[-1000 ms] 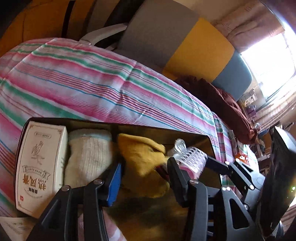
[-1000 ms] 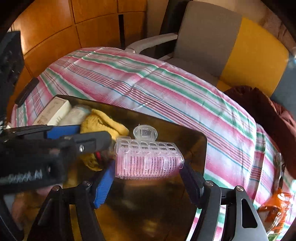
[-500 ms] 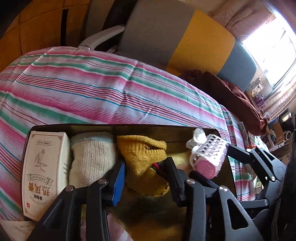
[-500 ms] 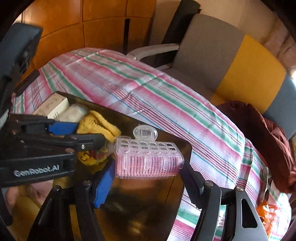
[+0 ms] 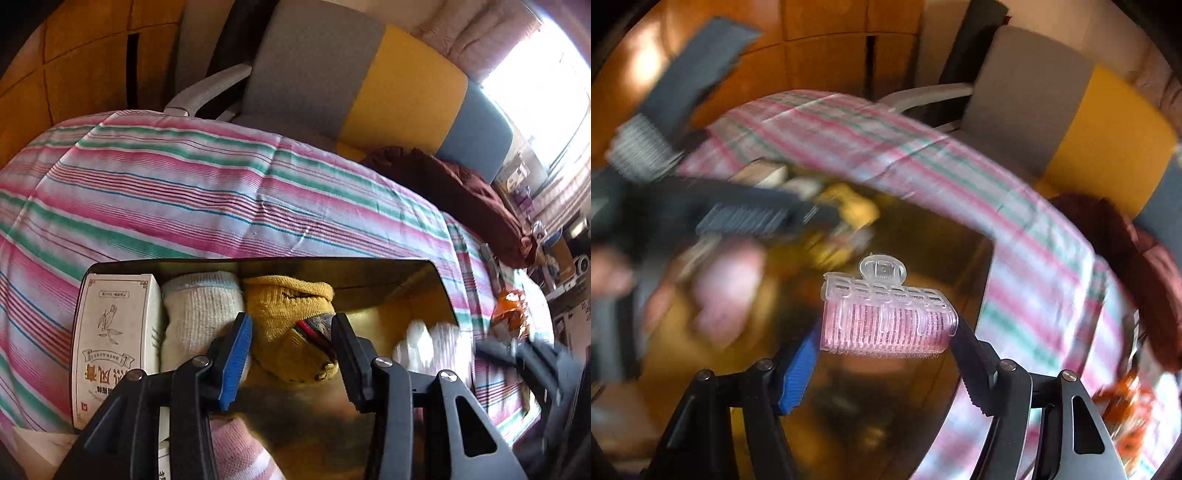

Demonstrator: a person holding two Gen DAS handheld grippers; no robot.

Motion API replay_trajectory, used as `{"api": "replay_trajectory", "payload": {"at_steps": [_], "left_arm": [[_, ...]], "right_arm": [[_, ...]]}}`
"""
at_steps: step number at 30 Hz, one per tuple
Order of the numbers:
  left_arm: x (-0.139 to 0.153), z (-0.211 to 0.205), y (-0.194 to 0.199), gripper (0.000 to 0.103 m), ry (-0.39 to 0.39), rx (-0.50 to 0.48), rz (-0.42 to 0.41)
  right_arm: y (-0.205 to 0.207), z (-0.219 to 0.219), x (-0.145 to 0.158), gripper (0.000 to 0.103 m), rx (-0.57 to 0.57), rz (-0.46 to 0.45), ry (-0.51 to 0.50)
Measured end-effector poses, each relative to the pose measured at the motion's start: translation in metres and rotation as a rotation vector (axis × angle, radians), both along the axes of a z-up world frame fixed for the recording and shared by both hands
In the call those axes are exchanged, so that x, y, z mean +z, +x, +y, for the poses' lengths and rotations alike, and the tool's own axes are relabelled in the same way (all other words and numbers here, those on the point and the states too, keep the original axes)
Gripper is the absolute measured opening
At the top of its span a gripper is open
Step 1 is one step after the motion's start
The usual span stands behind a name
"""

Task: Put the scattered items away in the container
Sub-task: 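Release the yellow sock into the tray with the left tool, then lower the pink curler into the tray and open the right tool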

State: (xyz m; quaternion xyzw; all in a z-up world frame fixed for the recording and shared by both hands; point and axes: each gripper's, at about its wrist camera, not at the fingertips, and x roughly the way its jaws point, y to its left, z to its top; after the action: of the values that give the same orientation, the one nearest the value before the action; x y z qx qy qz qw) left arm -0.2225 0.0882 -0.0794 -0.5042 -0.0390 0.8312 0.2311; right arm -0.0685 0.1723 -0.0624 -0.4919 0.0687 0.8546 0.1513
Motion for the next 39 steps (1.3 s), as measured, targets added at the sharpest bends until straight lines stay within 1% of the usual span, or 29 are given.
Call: {"api": "replay_trajectory", "payload": {"at_steps": [3, 5, 9, 12, 15, 17, 23, 24, 25, 27, 30, 32, 35, 37, 38, 39], "left_arm": [[0.010, -0.002, 0.008, 0.047, 0.020, -0.006, 0.029], [0.017, 0.000, 0.015, 0.047, 0.001, -0.020, 0.058], [0.028, 0.002, 0.030, 0.047, 0.000, -0.040, 0.095], [0.033, 0.000, 0.042, 0.047, 0.003, -0.043, 0.102], [0.037, -0.005, 0.057, 0.047, 0.004, -0.038, 0.106], [0.040, -0.009, 0.067, 0.047, 0.002, -0.034, 0.109], [0.049, -0.023, 0.099, 0.051, 0.002, -0.034, 0.128], [0.050, -0.025, 0.104, 0.051, 0.005, -0.035, 0.129], [0.051, -0.027, 0.109, 0.052, 0.005, -0.036, 0.133], [0.053, -0.031, 0.118, 0.052, 0.001, -0.034, 0.143], [0.057, -0.035, 0.128, 0.053, 0.015, -0.030, 0.149], [0.060, -0.039, 0.133, 0.053, 0.024, -0.026, 0.152], [0.060, -0.046, 0.139, 0.053, 0.031, -0.014, 0.154], [0.058, -0.051, 0.143, 0.053, 0.040, -0.003, 0.148], [0.057, -0.054, 0.144, 0.053, 0.049, 0.004, 0.142], [0.055, -0.057, 0.146, 0.053, 0.060, 0.013, 0.135]], "right_arm": [[0.026, -0.025, -0.003, 0.070, 0.061, -0.023, -0.044], [0.038, -0.038, -0.007, 0.070, 0.085, -0.047, -0.044], [0.052, -0.062, -0.016, 0.070, 0.122, -0.084, -0.010], [0.054, -0.069, -0.021, 0.070, 0.129, -0.101, 0.004], [0.058, -0.070, -0.020, 0.071, 0.113, -0.096, -0.006], [0.061, -0.070, -0.017, 0.071, 0.063, -0.092, -0.026], [0.071, -0.074, -0.009, 0.072, 0.025, -0.060, -0.056], [0.073, -0.075, -0.006, 0.073, 0.019, -0.051, -0.063], [0.076, -0.075, -0.005, 0.077, 0.018, -0.041, -0.070], [0.078, -0.077, -0.002, 0.083, 0.025, -0.024, -0.089], [0.080, -0.084, -0.001, 0.083, 0.015, -0.023, -0.058], [0.082, -0.085, 0.000, 0.083, 0.001, -0.006, -0.066], [0.086, -0.081, 0.010, 0.079, -0.033, 0.051, -0.082], [0.083, -0.078, 0.013, 0.066, -0.051, 0.081, -0.106], [0.079, -0.075, 0.013, 0.062, -0.061, 0.090, -0.116], [0.076, -0.073, 0.011, 0.055, -0.066, 0.089, -0.121]]}}
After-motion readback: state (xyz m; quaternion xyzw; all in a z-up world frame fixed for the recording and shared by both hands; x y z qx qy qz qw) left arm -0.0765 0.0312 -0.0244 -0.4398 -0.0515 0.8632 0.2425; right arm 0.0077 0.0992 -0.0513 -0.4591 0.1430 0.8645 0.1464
